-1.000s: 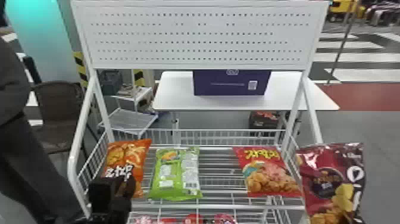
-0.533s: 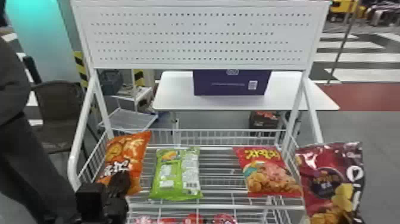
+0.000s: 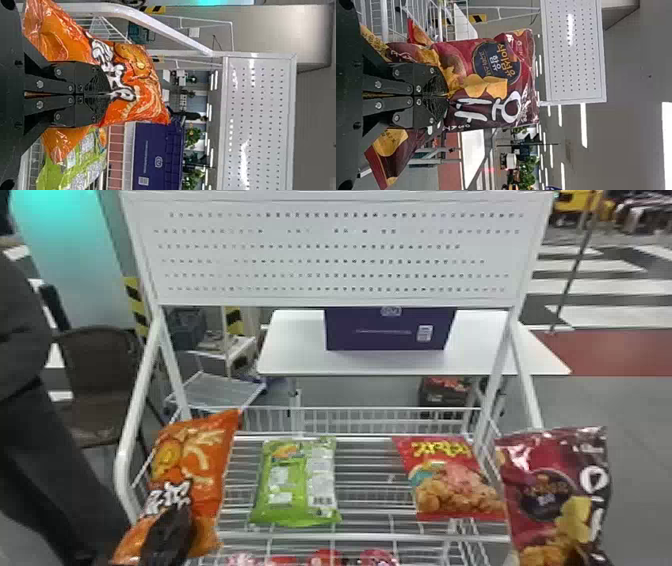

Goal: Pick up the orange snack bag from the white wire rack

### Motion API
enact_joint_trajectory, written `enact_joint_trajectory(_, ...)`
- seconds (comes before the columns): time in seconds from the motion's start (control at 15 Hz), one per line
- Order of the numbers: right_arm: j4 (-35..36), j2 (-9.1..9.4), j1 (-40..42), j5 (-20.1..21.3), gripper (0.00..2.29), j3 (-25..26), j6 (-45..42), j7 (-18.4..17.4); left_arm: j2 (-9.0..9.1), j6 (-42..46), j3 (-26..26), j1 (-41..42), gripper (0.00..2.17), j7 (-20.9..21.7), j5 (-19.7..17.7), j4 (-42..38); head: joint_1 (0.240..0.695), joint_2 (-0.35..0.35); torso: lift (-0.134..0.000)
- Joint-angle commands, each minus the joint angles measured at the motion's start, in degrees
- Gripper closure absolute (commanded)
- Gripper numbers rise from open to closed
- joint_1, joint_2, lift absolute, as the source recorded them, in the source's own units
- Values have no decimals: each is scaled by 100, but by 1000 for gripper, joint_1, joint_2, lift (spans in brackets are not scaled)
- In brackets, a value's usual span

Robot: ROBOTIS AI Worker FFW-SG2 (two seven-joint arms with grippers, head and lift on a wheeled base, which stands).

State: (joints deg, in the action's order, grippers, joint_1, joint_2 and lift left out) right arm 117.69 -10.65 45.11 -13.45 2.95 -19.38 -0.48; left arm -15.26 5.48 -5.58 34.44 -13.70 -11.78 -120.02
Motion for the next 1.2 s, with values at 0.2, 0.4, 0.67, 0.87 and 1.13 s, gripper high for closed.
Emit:
enact_joint_trajectory(0.2, 0, 28, -11, 0, 2098, 21, 0, 4, -100, 774, 4, 572, 1889, -36, -26, -48, 499, 0, 0)
enact_joint_trajectory(0.4, 9, 20, -11, 0, 2098, 39, 0, -5, -144, 809, 22, 669, 1889, -80, -17, -75, 499, 0, 0)
enact_joint_trajectory(0.67, 9, 37, -11, 0, 2098, 30, 0, -5, -179, 826, 13, 739, 1889, -71, -17, -145, 499, 0, 0)
enact_joint_trajectory(0.87, 9, 37, -29, 0, 2098, 30, 0, -5, -197, 826, 13, 766, 1889, -63, -8, -154, 499, 0, 0)
enact_joint_trajectory(1.13, 9, 37, -29, 0, 2098, 21, 0, -5, -197, 844, 13, 783, 1889, -54, 9, -145, 499, 0, 0)
